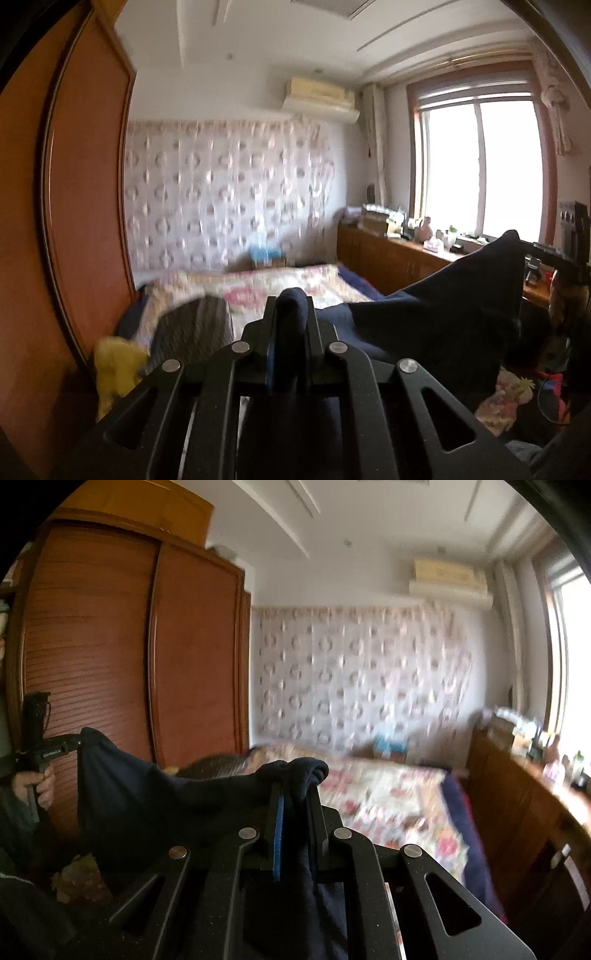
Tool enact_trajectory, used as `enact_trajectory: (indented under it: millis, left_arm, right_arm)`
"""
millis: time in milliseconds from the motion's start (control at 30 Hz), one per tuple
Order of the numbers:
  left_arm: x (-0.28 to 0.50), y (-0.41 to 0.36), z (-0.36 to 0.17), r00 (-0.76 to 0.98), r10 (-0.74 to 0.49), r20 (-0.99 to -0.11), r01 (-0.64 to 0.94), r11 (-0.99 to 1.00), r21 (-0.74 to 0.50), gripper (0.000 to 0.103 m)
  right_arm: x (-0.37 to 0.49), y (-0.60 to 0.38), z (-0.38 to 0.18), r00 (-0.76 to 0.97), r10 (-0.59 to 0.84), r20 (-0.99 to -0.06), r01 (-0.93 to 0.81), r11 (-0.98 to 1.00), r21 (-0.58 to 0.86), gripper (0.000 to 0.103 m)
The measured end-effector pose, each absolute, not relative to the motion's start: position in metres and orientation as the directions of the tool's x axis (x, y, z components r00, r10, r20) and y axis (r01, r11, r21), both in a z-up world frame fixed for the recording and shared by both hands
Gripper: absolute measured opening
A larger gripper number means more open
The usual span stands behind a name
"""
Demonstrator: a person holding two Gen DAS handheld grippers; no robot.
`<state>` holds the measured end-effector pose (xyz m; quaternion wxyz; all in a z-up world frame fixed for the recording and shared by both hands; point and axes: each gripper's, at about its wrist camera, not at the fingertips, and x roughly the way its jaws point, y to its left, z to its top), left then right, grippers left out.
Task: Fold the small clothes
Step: 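Grasp the shirt edge with the left tool while the right tool grasps too, lifting high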
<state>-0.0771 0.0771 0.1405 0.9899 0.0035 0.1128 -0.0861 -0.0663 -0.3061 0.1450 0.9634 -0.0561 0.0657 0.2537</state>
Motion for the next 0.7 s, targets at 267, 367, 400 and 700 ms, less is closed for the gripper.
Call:
enact_trajectory:
  millis: [267,367,400,700]
  left_arm:
    - [-0.074,0.084,0.198,0.99,-0.123,-0.067,0.126,0.991,0.047,0.012]
    - [-0.065,0.086,0.205,0.992,-0.118,-0.046,0.12,0.991,0.051,0.012]
    - [-0.062,0.087,0.205,0.992,-0.123,-0.042,0.125,0.991,0.044,0.012]
    - [0.016,0.074,0.164,0.987,-0.091,-0.136,0.1,0.993,0.062,0.012]
  right_arm:
    - [-0.108,-0.321,0.207,0.924,0.381,-0.031,-0.379,0.9,-0.214,0.01]
    - [-0.113,-0.32,0.217,0.938,0.346,-0.022,-0.341,0.909,-0.241,0.01]
    - [-0.114,-0.317,0.219,0.942,0.335,-0.019,-0.33,0.912,-0.244,0.01]
    - [-0.06,-0.245,0.173,0.965,0.226,-0.133,-0.254,0.932,-0.258,0.01]
